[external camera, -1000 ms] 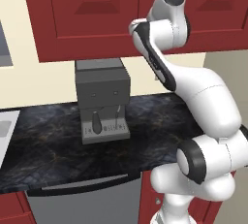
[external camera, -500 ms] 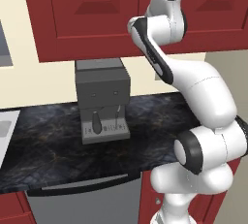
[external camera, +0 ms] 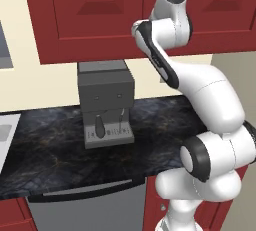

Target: Pick the dish brush and dish brush from the cabinet and place them on the counter.

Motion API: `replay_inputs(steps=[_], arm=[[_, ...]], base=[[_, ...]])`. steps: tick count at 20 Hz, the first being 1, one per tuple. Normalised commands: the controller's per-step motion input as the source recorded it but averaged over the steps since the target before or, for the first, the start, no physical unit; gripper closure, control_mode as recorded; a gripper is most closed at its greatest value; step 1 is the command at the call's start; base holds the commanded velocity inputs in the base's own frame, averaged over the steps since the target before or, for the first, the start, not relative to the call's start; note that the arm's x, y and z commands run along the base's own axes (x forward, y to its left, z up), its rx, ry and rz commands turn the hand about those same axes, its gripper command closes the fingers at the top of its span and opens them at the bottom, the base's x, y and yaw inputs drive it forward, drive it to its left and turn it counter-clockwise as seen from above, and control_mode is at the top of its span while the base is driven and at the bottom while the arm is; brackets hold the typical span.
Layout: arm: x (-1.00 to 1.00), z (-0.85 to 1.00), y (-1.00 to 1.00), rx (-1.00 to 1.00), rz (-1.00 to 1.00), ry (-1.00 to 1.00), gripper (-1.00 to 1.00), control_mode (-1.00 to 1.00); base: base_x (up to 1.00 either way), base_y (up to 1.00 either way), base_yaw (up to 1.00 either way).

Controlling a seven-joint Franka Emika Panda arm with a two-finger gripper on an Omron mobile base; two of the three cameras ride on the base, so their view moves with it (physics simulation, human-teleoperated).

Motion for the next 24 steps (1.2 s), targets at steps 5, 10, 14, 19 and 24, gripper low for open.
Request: replay_inputs(steps=[5, 10, 14, 19, 24], arm=[[0.05, 0.00, 0.00, 0.00, 0.00, 0.00, -1.00, -1.00], [0.02, 0.00, 0.05, 0.00, 0.00, 0.00, 1.00, -1.00], [0.00, 0.00, 0.01, 0.00, 0.00, 0.00, 1.00, -1.00], [-0.14, -0.02, 0.00, 0.00, 0.00, -0.01, 1.00, -1.00], [-0.54, -0.05, 0.00, 0.00, -0.03, -0.07, 1.00, -1.00]], base=[[0.00, 0.00, 0.00], [0.00, 0.00, 0.00], [0.00, 0.00, 0.00], [0.00, 0.00, 0.00], [0.00, 0.00, 0.00]])
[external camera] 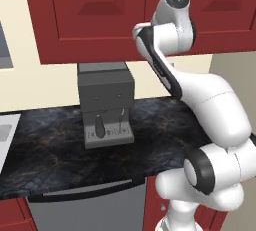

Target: Pick the dish brush and dish brush from the cabinet and place them on the counter.

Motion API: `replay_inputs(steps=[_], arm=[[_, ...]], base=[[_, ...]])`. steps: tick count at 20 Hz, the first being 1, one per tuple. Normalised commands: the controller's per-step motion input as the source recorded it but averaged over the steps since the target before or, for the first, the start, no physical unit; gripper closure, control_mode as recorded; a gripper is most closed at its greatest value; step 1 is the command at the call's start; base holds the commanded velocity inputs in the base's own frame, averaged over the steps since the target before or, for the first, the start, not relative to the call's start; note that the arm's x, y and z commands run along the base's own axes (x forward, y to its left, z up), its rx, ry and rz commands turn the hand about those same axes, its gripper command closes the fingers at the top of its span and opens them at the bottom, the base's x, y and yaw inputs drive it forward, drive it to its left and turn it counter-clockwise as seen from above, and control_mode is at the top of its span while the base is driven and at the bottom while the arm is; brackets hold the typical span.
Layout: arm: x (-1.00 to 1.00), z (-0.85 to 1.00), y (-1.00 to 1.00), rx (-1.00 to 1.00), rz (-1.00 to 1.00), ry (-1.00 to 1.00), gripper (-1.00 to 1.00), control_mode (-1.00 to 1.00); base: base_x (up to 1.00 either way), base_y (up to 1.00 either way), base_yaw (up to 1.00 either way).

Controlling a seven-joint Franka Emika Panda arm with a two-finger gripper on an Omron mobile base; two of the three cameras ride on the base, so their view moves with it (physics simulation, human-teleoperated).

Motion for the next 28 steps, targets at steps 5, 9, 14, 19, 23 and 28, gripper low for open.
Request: replay_inputs(steps=[5, 9, 14, 19, 23, 28], arm=[[-0.55, -0.01, 0.10, -0.03, -0.05, -0.07, 1.00, -1.00], [-0.63, 0.02, 0.23, -0.06, -0.04, -0.03, 1.00, -1.00], [-0.67, 0.16, 0.35, -0.03, -0.06, 0.02, 1.00, -1.00], [-0.75, 0.09, 0.34, -0.01, -0.02, 0.03, 1.00, -1.00], [-0.82, 0.00, 0.45, -0.03, -0.01, 0.00, 1.00, -1.00], [-0.79, -0.03, 0.56, -0.06, 0.00, -0.04, 1.00, -1.00]], base=[[0.00, 0.00, 0.00], [0.00, 0.00, 0.00], [0.00, 0.00, 0.00], [0.00, 0.00, 0.00], [0.00, 0.00, 0.00], [0.00, 0.00, 0.00]])
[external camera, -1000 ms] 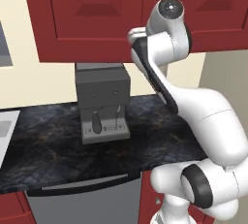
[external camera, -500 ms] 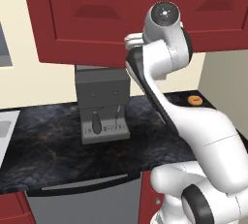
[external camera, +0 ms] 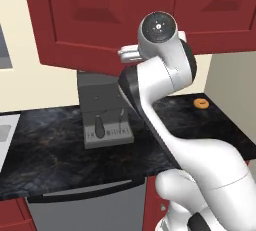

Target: Pick the dish brush and dish brush from the cabinet and place them on the counter.

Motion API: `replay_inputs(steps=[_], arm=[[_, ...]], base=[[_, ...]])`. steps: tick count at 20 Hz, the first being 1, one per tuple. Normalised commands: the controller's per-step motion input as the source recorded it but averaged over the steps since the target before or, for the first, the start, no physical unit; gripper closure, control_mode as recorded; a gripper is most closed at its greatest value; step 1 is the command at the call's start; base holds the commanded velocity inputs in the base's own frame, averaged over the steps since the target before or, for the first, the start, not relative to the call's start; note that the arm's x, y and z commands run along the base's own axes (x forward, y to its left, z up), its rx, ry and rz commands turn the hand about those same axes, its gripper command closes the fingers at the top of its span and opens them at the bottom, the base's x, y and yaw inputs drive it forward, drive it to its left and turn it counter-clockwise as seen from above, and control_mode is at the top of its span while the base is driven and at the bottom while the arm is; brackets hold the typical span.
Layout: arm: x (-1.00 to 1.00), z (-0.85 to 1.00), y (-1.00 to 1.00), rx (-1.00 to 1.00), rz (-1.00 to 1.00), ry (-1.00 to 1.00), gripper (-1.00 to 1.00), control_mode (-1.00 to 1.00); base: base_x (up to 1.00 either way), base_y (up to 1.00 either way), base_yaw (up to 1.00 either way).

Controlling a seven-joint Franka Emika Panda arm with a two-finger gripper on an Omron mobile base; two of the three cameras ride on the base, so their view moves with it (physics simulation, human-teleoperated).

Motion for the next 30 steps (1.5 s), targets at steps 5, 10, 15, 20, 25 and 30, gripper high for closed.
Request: replay_inputs(steps=[5, 10, 15, 20, 25, 30], arm=[[-0.66, -0.06, 0.63, -0.08, 0.00, 0.00, 1.00, -1.00], [-0.61, 0.00, 0.65, -0.06, 0.00, 0.01, 1.00, -1.00], [-0.42, -0.05, 0.61, -0.06, 0.00, 0.06, 1.00, -1.00], [-0.24, -0.18, 0.52, -0.02, -0.02, 0.01, 1.00, -1.00], [-0.14, -0.24, 0.52, 0.00, -0.08, 0.00, 1.00, -1.00], [-0.12, -0.24, 0.58, 0.00, -0.08, 0.00, 1.00, -1.00]], base=[[0.00, 0.00, 0.00], [0.00, 0.00, 0.00], [0.00, 0.00, 0.00], [0.00, 0.00, 0.00], [0.00, 0.00, 0.00], [0.00, 0.00, 0.00]])
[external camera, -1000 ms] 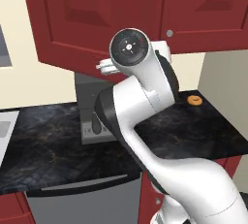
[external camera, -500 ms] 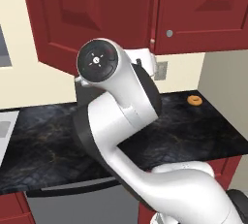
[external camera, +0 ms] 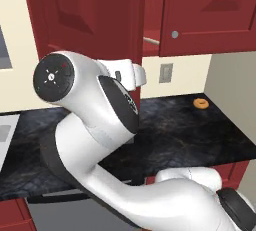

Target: Pick the dish brush and dish brush from the cabinet and place them on the counter.

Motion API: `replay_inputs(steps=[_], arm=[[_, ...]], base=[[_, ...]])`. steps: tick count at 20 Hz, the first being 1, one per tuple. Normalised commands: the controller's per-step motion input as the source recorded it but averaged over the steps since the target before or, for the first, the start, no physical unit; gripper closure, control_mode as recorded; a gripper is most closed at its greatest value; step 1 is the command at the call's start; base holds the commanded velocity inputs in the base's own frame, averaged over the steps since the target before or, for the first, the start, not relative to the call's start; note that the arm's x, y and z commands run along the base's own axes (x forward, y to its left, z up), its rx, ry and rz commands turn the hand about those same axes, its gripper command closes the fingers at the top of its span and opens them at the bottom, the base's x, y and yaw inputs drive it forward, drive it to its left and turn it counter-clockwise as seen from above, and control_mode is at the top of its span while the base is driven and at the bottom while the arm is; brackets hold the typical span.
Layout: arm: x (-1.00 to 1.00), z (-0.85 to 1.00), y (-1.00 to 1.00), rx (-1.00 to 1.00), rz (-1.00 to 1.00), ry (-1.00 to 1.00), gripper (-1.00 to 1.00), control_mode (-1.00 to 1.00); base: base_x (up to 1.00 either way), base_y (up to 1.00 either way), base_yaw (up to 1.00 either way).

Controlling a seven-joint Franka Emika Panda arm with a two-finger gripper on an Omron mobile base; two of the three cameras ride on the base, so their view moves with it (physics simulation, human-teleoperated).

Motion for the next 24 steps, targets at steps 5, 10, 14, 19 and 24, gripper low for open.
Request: replay_inputs(steps=[5, 10, 14, 19, 24], arm=[[-0.10, -0.22, 0.52, 0.00, -0.06, 0.00, 1.00, -1.00], [-0.08, -0.17, 0.50, 0.00, -0.05, 0.00, 1.00, -1.00], [-0.05, -0.18, 0.51, 0.00, -0.05, 0.00, -1.00, -1.00], [-0.12, -0.03, 0.16, 0.00, -0.02, 0.00, -1.00, -1.00], [-0.24, -0.11, 0.00, 0.01, -0.02, 0.00, -1.00, -1.00]], base=[[0.00, 0.00, 0.00], [0.00, 0.00, 0.00], [0.00, 0.00, 0.00], [0.00, 0.00, 0.00], [0.00, 0.00, 0.00]])
